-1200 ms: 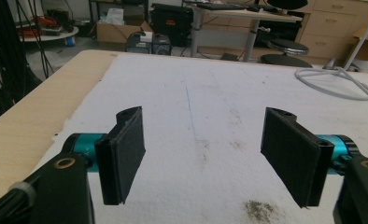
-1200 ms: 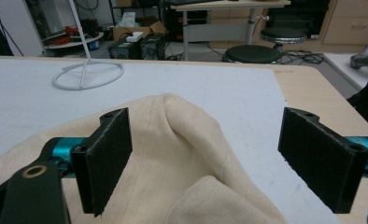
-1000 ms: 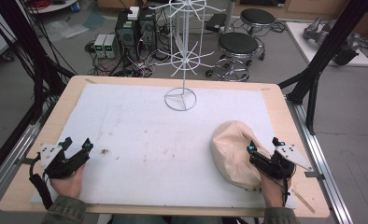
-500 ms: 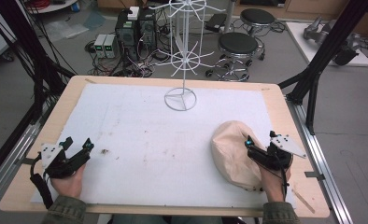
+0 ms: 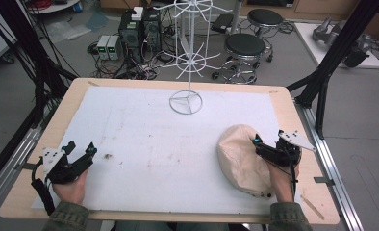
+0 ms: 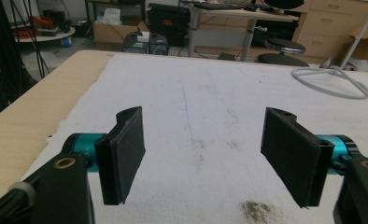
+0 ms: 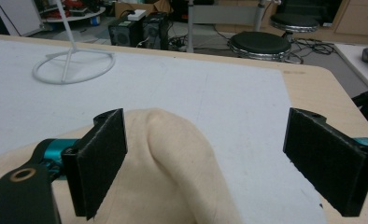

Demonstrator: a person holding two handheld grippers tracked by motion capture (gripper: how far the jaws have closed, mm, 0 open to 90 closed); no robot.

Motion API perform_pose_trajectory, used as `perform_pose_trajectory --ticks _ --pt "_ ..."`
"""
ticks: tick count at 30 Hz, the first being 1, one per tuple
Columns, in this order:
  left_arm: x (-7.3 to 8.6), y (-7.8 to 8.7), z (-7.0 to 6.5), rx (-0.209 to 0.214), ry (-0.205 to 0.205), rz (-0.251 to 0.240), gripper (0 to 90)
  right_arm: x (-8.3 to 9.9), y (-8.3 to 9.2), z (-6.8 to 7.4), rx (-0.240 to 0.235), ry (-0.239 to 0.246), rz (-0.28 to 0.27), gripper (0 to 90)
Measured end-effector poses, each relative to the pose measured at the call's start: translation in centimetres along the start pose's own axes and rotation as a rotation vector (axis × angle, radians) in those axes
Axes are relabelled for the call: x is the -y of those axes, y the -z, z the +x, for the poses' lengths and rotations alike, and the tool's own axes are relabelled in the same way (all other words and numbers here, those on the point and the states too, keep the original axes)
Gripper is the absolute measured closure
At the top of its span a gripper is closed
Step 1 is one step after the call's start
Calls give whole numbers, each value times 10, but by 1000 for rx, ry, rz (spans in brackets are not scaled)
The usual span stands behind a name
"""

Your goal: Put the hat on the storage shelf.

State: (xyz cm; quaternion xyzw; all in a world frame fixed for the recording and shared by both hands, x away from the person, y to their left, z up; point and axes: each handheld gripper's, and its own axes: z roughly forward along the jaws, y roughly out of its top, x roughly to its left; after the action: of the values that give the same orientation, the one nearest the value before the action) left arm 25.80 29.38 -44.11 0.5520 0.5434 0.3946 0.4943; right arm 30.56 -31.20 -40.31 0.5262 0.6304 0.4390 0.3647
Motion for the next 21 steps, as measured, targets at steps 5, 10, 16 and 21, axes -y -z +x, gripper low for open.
perform_pose_trajectory --ticks 5,10,16,21 --pt "0 -1 0 4 -3 5 303 -6 -10 -8 -10 -6 34 125" --pt "0 -1 0 5 -4 5 303 -8 -22 -13 -13 -9 78 125" --pt "-1 -2 2 -3 1 0 303 -7 -28 -16 -29 1 109 125" --pt "-2 -5 0 7 -7 0 303 -3 -34 -16 -51 10 148 125"
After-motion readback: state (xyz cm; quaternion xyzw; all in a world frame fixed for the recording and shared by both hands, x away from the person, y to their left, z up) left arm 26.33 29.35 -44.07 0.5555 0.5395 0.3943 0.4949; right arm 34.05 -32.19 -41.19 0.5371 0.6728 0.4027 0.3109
